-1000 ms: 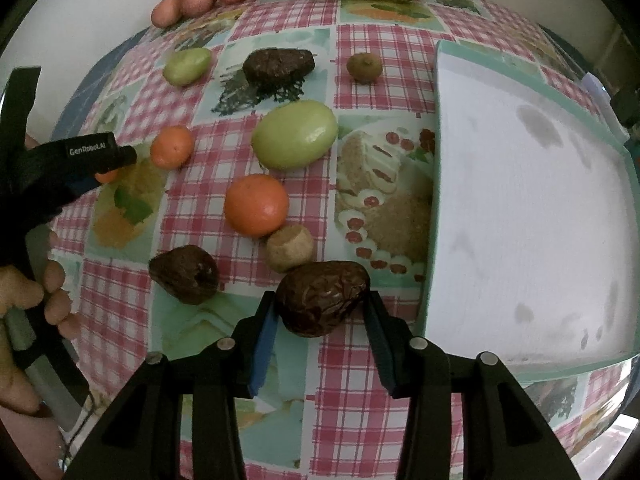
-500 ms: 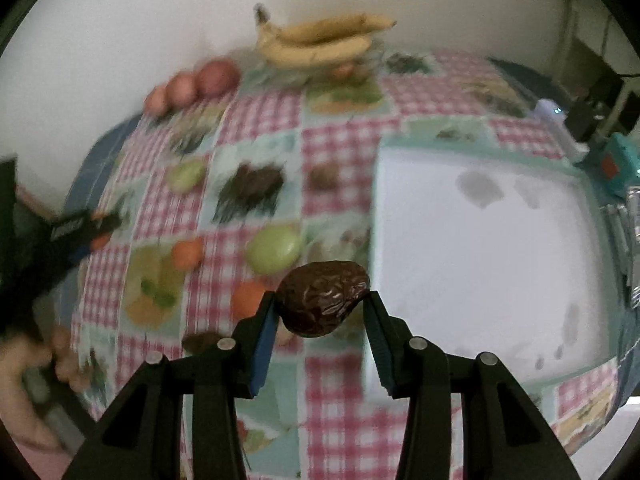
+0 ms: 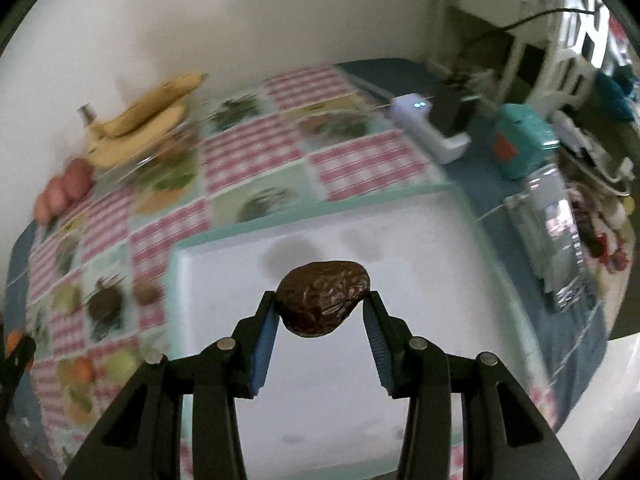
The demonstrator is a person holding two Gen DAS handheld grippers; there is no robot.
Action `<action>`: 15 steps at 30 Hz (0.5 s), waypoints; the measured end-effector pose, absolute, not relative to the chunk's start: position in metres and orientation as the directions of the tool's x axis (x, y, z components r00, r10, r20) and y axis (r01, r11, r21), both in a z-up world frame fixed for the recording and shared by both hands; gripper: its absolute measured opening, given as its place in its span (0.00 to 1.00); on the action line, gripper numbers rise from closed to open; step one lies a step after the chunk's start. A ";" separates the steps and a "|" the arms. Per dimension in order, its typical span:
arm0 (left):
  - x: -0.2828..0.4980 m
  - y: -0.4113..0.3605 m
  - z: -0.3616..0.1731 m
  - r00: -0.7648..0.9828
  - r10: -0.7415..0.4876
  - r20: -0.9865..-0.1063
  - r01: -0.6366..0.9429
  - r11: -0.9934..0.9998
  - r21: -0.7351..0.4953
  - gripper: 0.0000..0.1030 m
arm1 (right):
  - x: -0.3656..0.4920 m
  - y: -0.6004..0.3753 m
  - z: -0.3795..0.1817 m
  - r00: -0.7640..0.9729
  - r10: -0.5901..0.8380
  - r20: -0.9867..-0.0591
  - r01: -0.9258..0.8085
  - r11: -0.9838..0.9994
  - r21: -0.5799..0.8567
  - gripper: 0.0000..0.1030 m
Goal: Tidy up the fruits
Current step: 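Carry both fruits to the white tray and open both grippers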
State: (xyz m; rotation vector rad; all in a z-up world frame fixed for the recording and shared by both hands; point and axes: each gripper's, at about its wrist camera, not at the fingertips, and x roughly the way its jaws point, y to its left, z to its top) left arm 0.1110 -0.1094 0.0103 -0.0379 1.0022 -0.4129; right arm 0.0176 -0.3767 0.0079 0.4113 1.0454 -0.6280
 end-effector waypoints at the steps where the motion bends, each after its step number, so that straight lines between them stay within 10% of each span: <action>1: 0.104 -0.124 0.010 0.453 -0.369 -0.811 0.361 0.908 -0.212 0.39 | 0.014 -0.384 0.008 0.353 -0.294 -0.888 0.665 0.747 0.016 0.43; 15: 0.058 -0.264 -0.033 0.314 -0.396 -0.863 0.683 0.725 -0.084 0.39 | 0.000 -0.438 -0.017 0.315 -0.309 -0.898 0.717 0.697 0.011 0.43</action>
